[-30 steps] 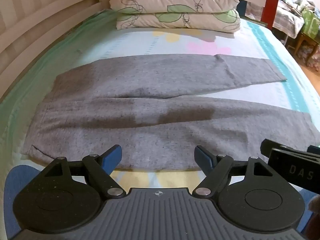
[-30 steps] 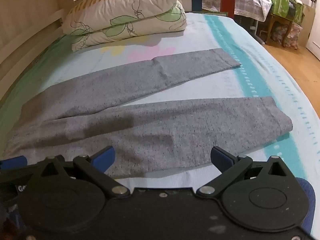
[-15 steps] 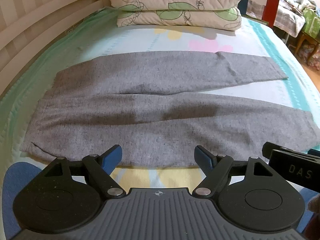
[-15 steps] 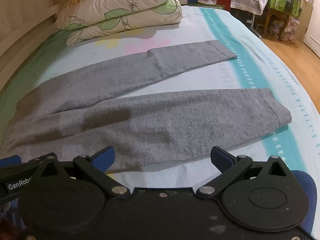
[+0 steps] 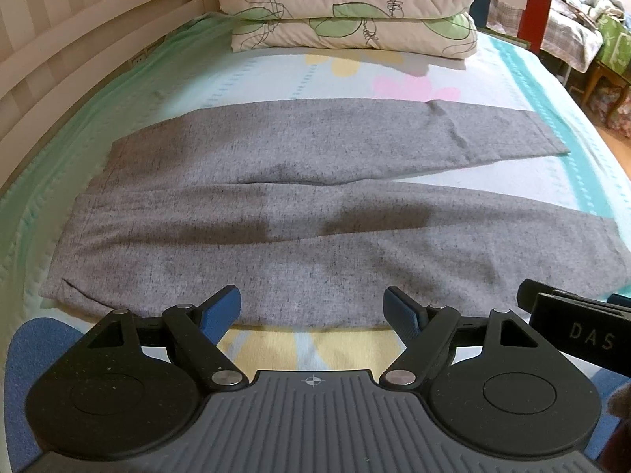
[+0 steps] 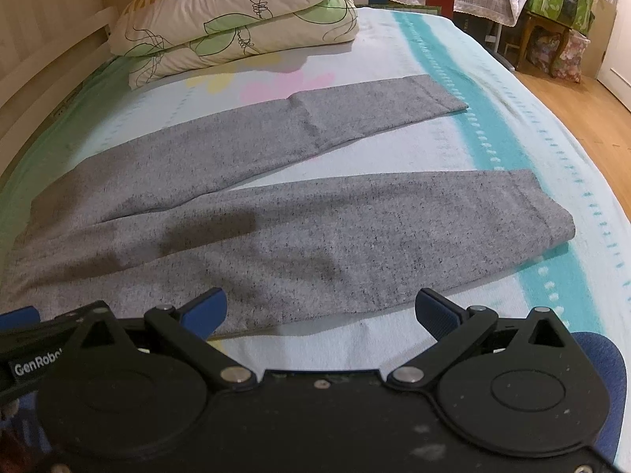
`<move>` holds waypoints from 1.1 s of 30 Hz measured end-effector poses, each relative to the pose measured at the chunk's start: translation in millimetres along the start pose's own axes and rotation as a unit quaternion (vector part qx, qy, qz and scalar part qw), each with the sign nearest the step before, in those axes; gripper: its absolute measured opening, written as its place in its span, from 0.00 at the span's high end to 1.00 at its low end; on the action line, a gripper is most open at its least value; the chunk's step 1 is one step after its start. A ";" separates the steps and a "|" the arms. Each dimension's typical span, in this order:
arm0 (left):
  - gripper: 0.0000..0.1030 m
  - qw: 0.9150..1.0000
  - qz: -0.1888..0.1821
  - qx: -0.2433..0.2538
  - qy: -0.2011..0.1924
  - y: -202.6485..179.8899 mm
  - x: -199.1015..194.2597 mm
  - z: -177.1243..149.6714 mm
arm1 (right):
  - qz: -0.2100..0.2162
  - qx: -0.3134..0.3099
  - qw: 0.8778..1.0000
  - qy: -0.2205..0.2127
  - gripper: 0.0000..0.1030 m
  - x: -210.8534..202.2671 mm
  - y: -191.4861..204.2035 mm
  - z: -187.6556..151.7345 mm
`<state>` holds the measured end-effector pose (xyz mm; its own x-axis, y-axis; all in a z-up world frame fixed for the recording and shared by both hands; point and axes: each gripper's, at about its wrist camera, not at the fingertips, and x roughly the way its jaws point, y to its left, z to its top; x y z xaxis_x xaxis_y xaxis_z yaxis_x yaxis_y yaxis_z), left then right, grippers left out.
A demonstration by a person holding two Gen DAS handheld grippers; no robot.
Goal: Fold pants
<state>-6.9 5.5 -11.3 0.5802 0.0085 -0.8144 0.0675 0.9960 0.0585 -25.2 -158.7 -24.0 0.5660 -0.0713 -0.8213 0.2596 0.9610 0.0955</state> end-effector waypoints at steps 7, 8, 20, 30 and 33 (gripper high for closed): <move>0.24 1.000 -0.001 -0.001 0.000 0.6 0.0 -0.4 | 0.000 0.004 1.000 0.003 0.00 1.7 -1.8 -0.2; 0.24 1.000 -0.001 -0.001 0.000 0.4 0.1 -0.7 | 0.001 0.005 1.000 0.003 0.00 2.0 -2.6 -0.5; 0.24 1.000 -0.001 0.000 0.002 -1.1 0.9 -2.6 | 0.001 0.006 1.000 0.005 0.00 4.5 -2.3 -1.7; 0.24 1.000 -0.004 0.000 0.010 -0.6 4.5 -4.9 | 0.001 0.010 1.000 0.011 0.00 9.5 -2.5 -2.6; 0.24 1.000 -0.005 -0.002 0.015 0.9 6.9 -4.1 | 0.001 0.011 1.000 0.014 0.00 11.8 -2.8 -2.5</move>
<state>-6.2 6.8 -19.2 0.5545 0.0014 -0.8322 0.0705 0.9963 0.0487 -21.2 -161.6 -35.4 0.5442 -0.0613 -0.8367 0.2753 0.9551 0.1091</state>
